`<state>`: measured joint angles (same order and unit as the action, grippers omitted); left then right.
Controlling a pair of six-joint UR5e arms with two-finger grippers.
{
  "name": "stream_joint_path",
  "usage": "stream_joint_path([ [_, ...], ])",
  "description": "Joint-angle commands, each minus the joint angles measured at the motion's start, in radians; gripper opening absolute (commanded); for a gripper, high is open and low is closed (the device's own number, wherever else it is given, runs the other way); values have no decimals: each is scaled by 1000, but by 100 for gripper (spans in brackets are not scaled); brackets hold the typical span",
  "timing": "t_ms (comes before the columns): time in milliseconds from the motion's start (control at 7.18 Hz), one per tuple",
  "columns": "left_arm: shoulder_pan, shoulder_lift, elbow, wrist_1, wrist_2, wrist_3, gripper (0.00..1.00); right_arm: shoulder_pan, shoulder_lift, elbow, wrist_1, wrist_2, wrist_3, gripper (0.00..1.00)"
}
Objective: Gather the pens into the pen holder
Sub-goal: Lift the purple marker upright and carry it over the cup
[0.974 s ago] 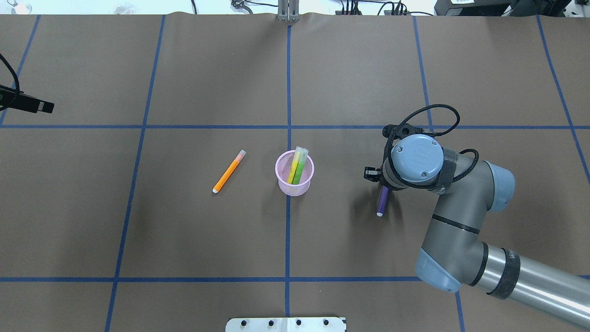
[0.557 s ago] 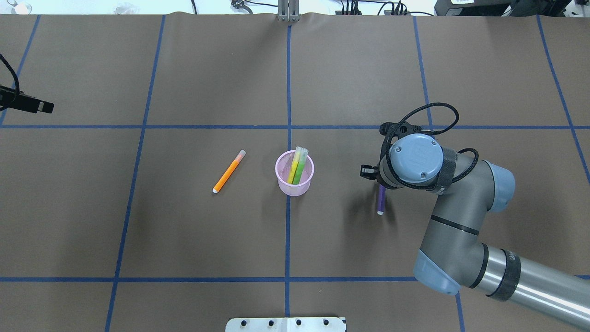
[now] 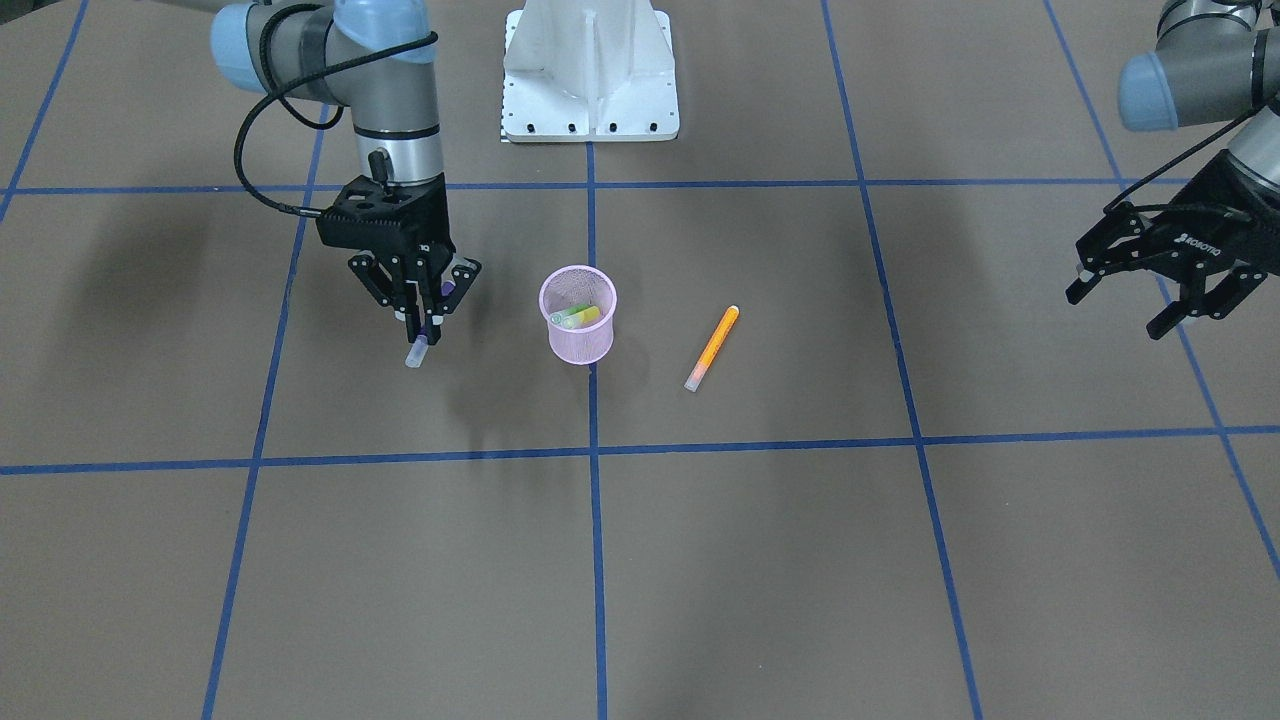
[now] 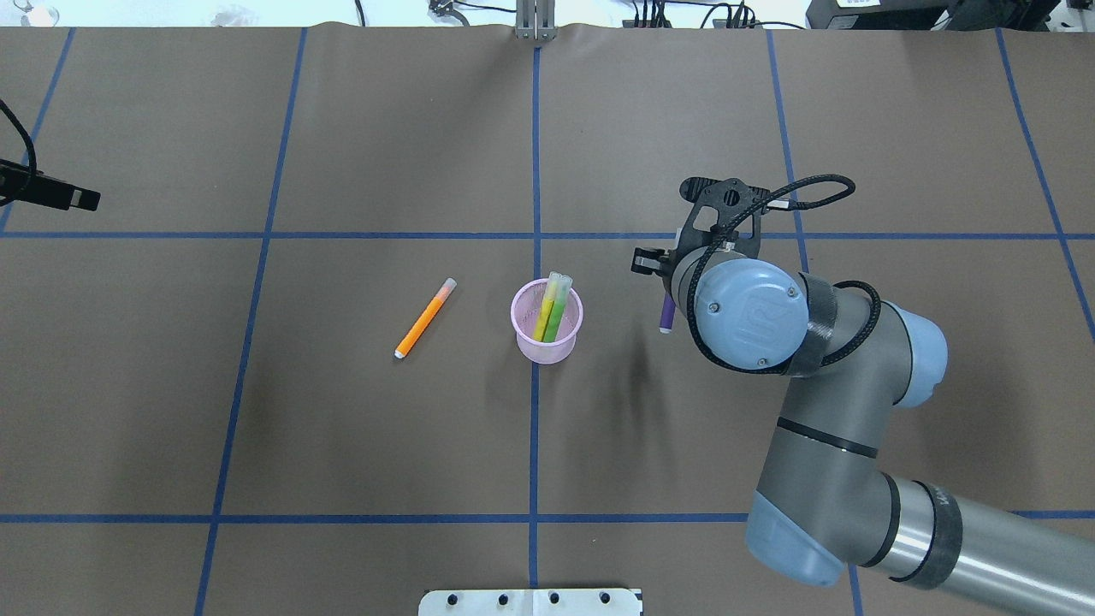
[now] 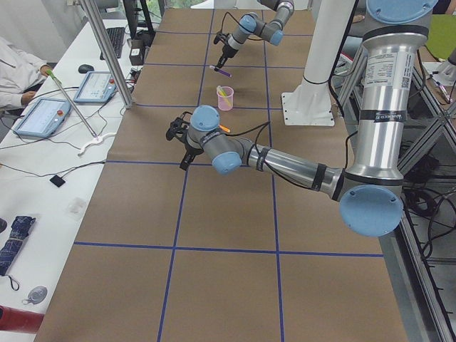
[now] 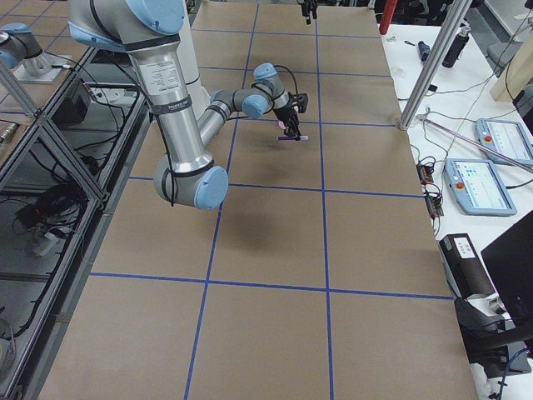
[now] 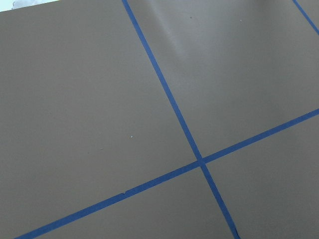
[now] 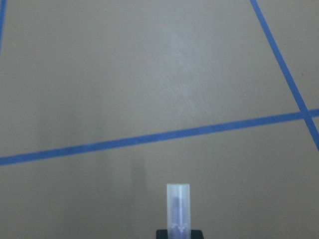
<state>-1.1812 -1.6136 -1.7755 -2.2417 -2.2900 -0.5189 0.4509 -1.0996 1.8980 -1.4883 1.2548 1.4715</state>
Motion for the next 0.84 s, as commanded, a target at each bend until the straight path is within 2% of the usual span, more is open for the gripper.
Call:
stream_joint_path([
  [0,0,0,7,1,0,-1,100,-67,78,1,-1,-215,101,0],
  [139,0,0,7,4,0,-1,100,-104,111,-20,-3,-303,124,0],
  [418,0,0,16,5,0,-1,100,-162,153,-72,-3,-412,159,0],
  [696,2,0,27,2,0,-1,100,-193,194,-158,-1,-481,178,0],
])
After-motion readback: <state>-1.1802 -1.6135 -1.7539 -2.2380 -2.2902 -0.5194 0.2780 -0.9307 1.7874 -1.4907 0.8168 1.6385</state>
